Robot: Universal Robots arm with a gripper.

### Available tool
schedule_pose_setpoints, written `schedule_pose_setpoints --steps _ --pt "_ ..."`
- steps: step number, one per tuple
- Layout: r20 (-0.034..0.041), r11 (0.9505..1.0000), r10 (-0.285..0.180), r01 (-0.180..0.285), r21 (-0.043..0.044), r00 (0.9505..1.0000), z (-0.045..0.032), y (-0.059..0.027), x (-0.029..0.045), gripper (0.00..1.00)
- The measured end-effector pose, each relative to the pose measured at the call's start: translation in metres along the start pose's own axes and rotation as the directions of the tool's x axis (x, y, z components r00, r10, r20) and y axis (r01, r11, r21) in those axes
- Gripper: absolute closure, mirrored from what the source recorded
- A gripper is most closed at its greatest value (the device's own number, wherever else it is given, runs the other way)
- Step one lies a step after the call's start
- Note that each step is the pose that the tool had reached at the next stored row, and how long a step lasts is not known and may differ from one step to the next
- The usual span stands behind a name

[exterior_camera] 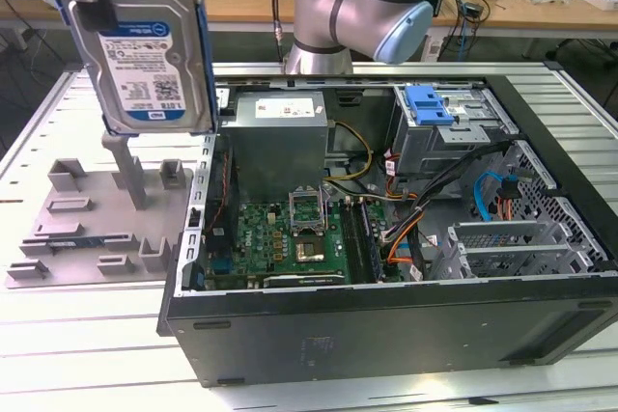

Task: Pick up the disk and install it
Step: 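Pick up the disk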

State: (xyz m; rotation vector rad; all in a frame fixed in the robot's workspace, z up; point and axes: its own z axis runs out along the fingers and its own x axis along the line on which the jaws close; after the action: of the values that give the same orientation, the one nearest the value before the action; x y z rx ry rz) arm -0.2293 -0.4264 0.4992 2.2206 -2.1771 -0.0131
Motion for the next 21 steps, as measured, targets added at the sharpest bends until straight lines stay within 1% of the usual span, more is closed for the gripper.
schedule_pose_setpoints --steps 4,5,8,12,19,20,21 --pt "0.0000 1.0000 0.000 0.000 -0.0014 1.0000 -0.0003 -0.0152 0.0108 0.63" --pt "0.0001 1.0000 0.000 0.000 -0.0020 1.0000 -0.0005 -0.0210 0.0148 0.63" --pt "0.0001 1.0000 0.000 0.000 -0.0031 1.0000 -0.0007 -0.0324 0.0227 0.63" --pt "0.0001 1.0000 0.000 0.000 -0.0051 1.0000 -0.0012 -0.0517 0.0355 0.63" --pt "0.0002 1.0000 0.000 0.000 -0.0078 1.0000 -0.0018 -0.0793 0.0524 0.63" --pt "0.0001 1.0000 0.000 0.000 -0.0083 1.0000 -0.0020 -0.0854 0.0558 0.63" --pt "0.0002 1.0000 0.000 0.000 -0.0087 1.0000 -0.0021 -0.0895 0.0582 0.63"
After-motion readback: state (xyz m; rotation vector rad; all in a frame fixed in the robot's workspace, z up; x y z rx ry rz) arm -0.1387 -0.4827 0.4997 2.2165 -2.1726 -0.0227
